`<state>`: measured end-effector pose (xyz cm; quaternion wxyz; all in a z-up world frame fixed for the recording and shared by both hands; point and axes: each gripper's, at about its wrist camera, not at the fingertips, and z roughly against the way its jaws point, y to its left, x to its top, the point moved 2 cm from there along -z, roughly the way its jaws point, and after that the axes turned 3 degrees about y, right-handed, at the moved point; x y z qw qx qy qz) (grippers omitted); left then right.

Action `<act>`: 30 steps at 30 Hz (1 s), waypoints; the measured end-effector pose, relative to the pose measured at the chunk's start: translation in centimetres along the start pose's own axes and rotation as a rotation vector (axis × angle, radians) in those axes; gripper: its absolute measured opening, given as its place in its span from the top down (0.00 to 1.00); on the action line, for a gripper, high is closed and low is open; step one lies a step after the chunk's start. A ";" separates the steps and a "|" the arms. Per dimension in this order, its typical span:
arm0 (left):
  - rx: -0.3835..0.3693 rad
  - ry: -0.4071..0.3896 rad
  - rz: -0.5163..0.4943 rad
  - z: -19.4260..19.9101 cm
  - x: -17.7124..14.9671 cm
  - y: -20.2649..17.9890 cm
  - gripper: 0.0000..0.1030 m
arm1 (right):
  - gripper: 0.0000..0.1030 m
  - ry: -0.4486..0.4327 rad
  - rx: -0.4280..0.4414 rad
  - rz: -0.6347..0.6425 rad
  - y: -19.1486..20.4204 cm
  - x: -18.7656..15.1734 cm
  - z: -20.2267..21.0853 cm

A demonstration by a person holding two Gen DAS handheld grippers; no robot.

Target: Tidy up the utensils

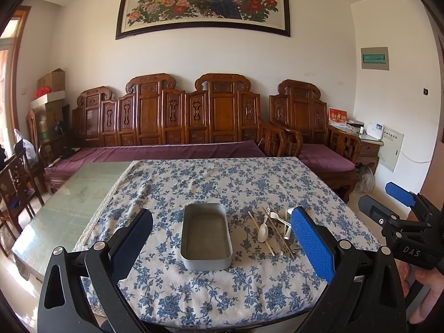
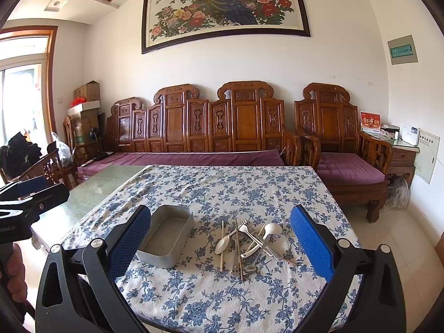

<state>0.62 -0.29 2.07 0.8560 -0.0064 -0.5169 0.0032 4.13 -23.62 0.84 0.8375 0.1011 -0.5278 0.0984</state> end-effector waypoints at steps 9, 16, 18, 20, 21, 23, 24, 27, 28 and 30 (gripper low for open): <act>-0.005 0.000 -0.002 0.1 0.0 -0.1 0.06 | 0.02 0.000 0.001 -0.001 0.0 0.0 0.0; -0.007 0.001 -0.004 0.0 -0.2 -0.5 0.06 | 0.02 -0.001 0.004 -0.002 0.0 0.1 0.1; -0.007 0.001 -0.006 0.0 -0.2 -0.6 0.06 | 0.02 -0.002 0.005 -0.003 0.0 0.1 0.1; -0.008 0.002 -0.006 0.0 -0.4 -0.5 0.06 | 0.02 -0.003 0.006 -0.003 0.1 0.1 0.1; -0.008 0.003 -0.006 0.0 -0.4 -0.6 0.06 | 0.02 -0.003 0.006 -0.003 0.0 0.1 0.2; -0.009 0.005 -0.007 0.0 -0.5 -0.6 0.06 | 0.02 -0.003 0.006 -0.004 0.1 0.1 0.1; -0.009 0.006 -0.007 -0.1 -0.5 -0.6 0.06 | 0.02 -0.002 0.006 -0.004 0.1 0.1 0.2; -0.010 0.012 -0.009 -0.2 -0.6 -0.5 0.06 | 0.02 -0.001 0.008 -0.003 0.2 0.2 0.1; -0.010 0.014 -0.009 -0.3 -0.6 -0.4 0.06 | 0.02 0.002 0.009 -0.004 0.3 0.2 0.0; -0.012 0.020 -0.008 -0.6 -0.7 -0.3 0.06 | 0.02 0.010 0.011 -0.005 0.2 0.1 -0.3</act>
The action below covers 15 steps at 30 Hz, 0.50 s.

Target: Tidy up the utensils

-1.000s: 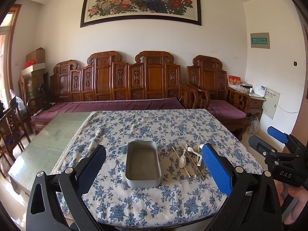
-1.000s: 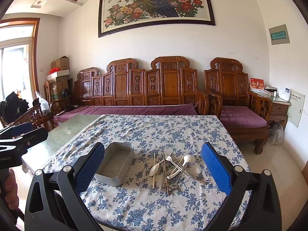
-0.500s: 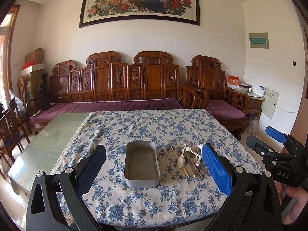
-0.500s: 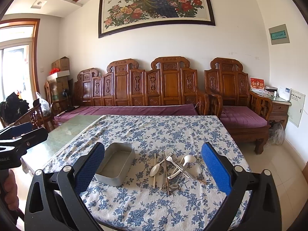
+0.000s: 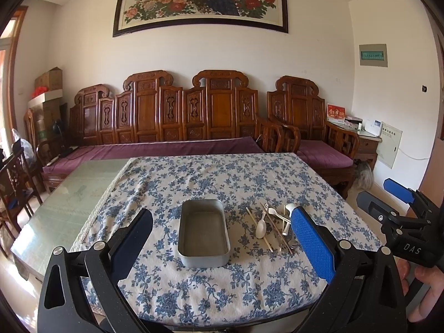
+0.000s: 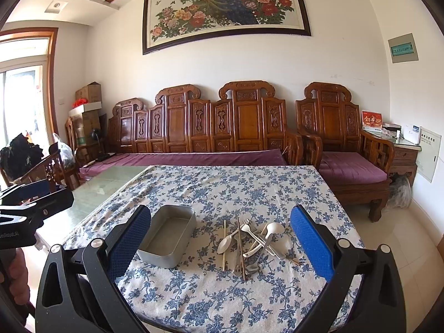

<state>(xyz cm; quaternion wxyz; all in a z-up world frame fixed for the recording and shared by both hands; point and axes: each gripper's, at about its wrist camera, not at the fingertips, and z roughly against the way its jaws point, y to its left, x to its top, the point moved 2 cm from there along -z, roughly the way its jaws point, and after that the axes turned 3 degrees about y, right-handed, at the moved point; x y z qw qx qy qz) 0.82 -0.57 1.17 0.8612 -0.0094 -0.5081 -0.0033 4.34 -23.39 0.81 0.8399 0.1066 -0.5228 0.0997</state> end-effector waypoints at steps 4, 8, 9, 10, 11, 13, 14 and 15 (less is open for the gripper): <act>0.001 0.016 -0.002 -1.0 -0.4 0.1 0.06 | 0.02 0.019 -0.001 -0.003 -0.4 -0.4 -0.9; -0.011 0.065 -0.006 -3.1 -1.1 0.3 0.06 | 0.02 0.051 0.005 -0.009 -1.1 -1.3 -2.5; -0.016 0.078 -0.008 -3.5 -1.3 0.3 0.06 | 0.02 0.057 0.007 -0.006 -1.2 -1.5 -2.8; -0.024 0.097 -0.010 -4.2 -1.7 0.4 0.06 | 0.02 0.065 0.008 -0.003 -1.4 -1.8 -3.2; -0.029 0.111 -0.012 -4.8 -2.0 0.4 0.06 | 0.03 0.078 0.005 0.000 -1.7 -2.1 -3.8; -0.035 0.140 -0.015 -6.1 -2.5 0.4 0.06 | 0.06 0.100 0.002 -0.002 -2.2 -2.6 -4.8; -0.040 0.150 -0.016 -6.6 -2.8 0.4 0.06 | 0.08 0.119 0.002 -0.002 -2.5 -2.9 -5.5; -0.046 0.171 -0.019 -7.3 -3.2 0.3 0.06 | 0.10 0.133 -0.001 0.004 -2.8 -3.2 -6.0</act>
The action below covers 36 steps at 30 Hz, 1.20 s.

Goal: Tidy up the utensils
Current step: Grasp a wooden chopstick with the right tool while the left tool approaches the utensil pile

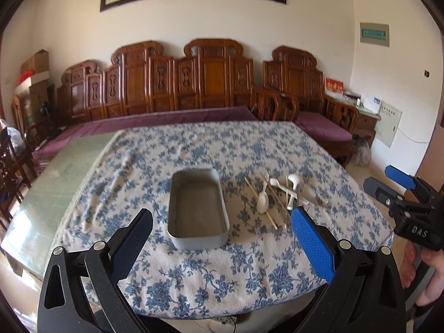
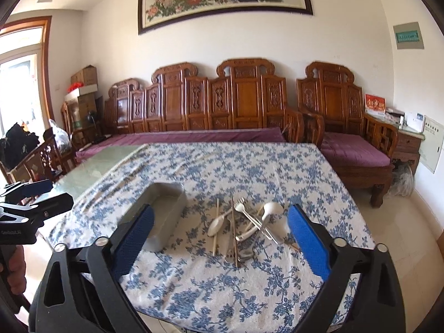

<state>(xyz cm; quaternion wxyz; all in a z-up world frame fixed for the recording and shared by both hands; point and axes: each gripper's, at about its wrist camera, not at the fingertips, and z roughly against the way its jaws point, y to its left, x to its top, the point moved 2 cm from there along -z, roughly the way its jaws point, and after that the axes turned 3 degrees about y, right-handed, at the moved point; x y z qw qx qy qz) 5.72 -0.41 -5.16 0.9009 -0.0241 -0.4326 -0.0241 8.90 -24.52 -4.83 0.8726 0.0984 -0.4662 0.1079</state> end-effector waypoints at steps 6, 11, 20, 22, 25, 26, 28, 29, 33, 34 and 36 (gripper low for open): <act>-0.036 0.064 -0.001 -3.0 -0.7 0.2 0.06 | 0.23 0.076 -0.009 0.001 -2.2 -1.0 -3.8; -0.064 0.102 -0.019 -5.4 -0.7 -0.4 0.06 | 0.37 0.140 -0.004 -0.015 -3.9 -1.8 -6.8; -0.104 0.130 -0.090 -9.5 0.8 -2.1 0.06 | 0.44 0.258 0.025 -0.020 -6.2 -2.9 -12.0; -0.108 0.135 -0.112 -10.5 1.0 -2.6 0.07 | 0.48 0.271 0.038 -0.032 -6.7 -3.1 -12.9; -0.105 0.149 -0.138 -11.8 1.5 -3.4 0.10 | 0.60 0.292 0.083 -0.042 -6.7 -3.6 -14.3; -0.102 0.151 -0.139 -12.1 1.5 -3.6 0.10 | 0.65 0.299 0.101 -0.040 -6.5 -3.9 -14.8; -0.114 0.155 -0.129 -12.7 1.5 -3.6 0.11 | 0.72 0.317 0.133 -0.026 -5.8 -4.5 -15.7; -0.120 0.160 -0.123 -13.0 1.4 -3.6 0.13 | 0.75 0.337 0.155 -0.010 -5.4 -5.1 -16.4; -0.133 0.187 -0.125 -14.6 1.0 -4.1 0.22 | 0.86 0.385 0.178 0.037 -4.2 -7.0 -18.8; -0.134 0.195 -0.128 -15.1 0.9 -4.2 0.23 | 0.88 0.390 0.182 0.037 -4.1 -7.2 -19.1; -0.133 0.206 -0.129 -15.9 0.7 -4.3 0.24 | 0.90 0.399 0.189 0.030 -4.2 -7.5 -20.3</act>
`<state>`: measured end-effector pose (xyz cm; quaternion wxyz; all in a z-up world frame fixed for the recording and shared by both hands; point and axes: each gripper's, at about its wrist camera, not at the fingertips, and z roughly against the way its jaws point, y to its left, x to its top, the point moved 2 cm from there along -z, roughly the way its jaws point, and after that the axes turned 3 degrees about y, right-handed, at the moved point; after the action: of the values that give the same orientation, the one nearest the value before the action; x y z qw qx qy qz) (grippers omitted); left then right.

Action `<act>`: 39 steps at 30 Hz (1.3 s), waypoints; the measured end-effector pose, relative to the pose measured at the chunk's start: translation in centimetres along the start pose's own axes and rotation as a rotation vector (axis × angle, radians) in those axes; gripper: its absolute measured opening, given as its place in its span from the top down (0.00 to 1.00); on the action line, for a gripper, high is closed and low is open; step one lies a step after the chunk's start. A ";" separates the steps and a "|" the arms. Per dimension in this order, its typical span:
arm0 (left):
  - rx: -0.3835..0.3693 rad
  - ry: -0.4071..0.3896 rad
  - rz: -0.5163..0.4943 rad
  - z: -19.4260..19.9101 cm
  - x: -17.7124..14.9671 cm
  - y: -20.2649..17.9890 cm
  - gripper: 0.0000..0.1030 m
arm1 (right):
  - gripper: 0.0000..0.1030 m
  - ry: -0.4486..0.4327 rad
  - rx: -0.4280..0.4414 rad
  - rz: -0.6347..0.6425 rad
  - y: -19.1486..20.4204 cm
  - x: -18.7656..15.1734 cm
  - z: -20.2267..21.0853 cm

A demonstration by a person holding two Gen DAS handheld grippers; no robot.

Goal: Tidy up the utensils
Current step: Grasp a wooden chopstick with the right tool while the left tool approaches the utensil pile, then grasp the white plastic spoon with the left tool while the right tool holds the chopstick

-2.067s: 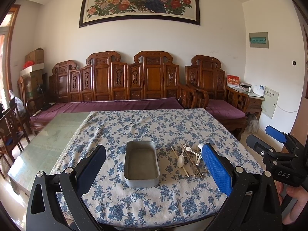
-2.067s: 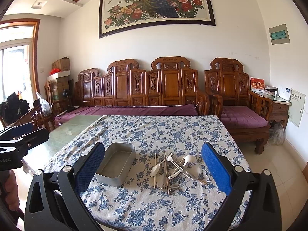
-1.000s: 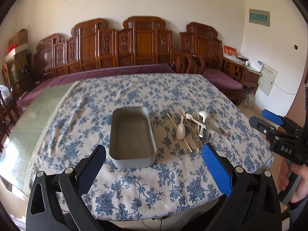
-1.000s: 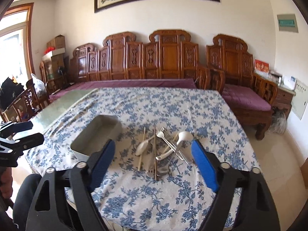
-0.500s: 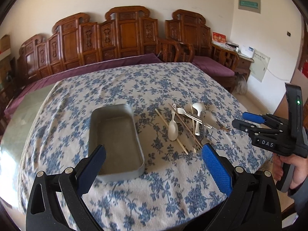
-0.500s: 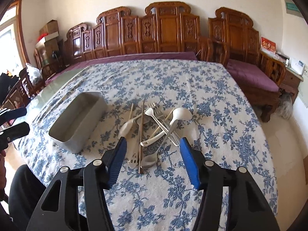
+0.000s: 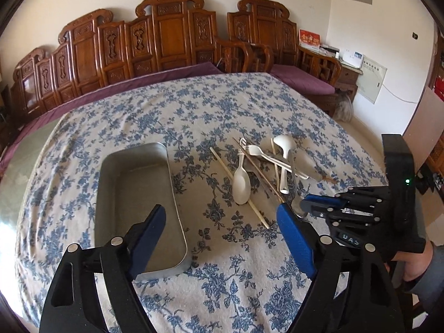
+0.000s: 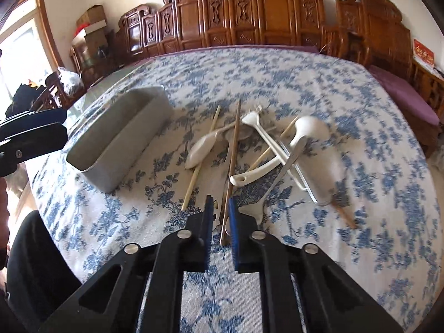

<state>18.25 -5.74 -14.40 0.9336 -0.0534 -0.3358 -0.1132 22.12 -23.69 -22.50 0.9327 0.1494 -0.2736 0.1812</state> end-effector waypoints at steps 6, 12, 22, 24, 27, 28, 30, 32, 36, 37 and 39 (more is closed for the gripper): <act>0.009 0.029 0.017 -1.3 -0.1 0.6 0.24 | 0.90 0.031 -0.002 -0.013 -0.2 1.2 -2.0; 0.017 0.039 0.022 -1.6 -0.1 1.1 0.24 | 0.90 0.092 -0.009 -0.022 -0.4 1.2 -3.7; 0.020 0.053 0.023 -2.6 0.2 1.2 0.24 | 0.96 0.037 0.042 -0.026 0.2 1.6 -1.0; 0.016 0.057 0.026 -3.0 0.4 1.2 0.24 | 1.00 0.016 0.041 -0.032 -0.3 1.7 0.3; 0.012 0.062 0.028 -3.6 0.8 1.1 0.24 | 1.00 -0.017 0.042 -0.057 -1.3 2.0 2.0; 0.010 0.065 0.027 -3.9 1.0 1.0 0.24 | 1.00 -0.022 0.040 -0.061 -1.7 2.0 2.3; 0.008 0.073 0.024 -4.6 1.3 0.8 0.24 | 1.00 -0.019 0.033 -0.067 -2.4 2.0 2.5; 0.010 0.082 0.020 -5.3 1.5 0.4 0.24 | 0.99 -0.016 0.024 -0.059 -2.7 1.8 2.3; 0.005 0.083 0.020 -5.6 1.6 0.0 0.24 | 0.98 0.011 0.057 -0.028 -1.8 1.5 1.0; 0.005 0.083 0.018 -5.5 1.6 -0.1 0.24 | 0.96 0.027 0.059 -0.017 -1.5 1.4 0.3; 0.006 0.084 0.018 -5.4 1.5 -0.1 0.24 | 0.86 0.039 0.051 -0.005 -1.0 1.3 -0.8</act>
<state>22.65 -7.03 -17.61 0.9480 -0.0490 -0.2961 -0.1061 23.92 -23.92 -22.52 0.9342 0.1704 -0.2501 0.1890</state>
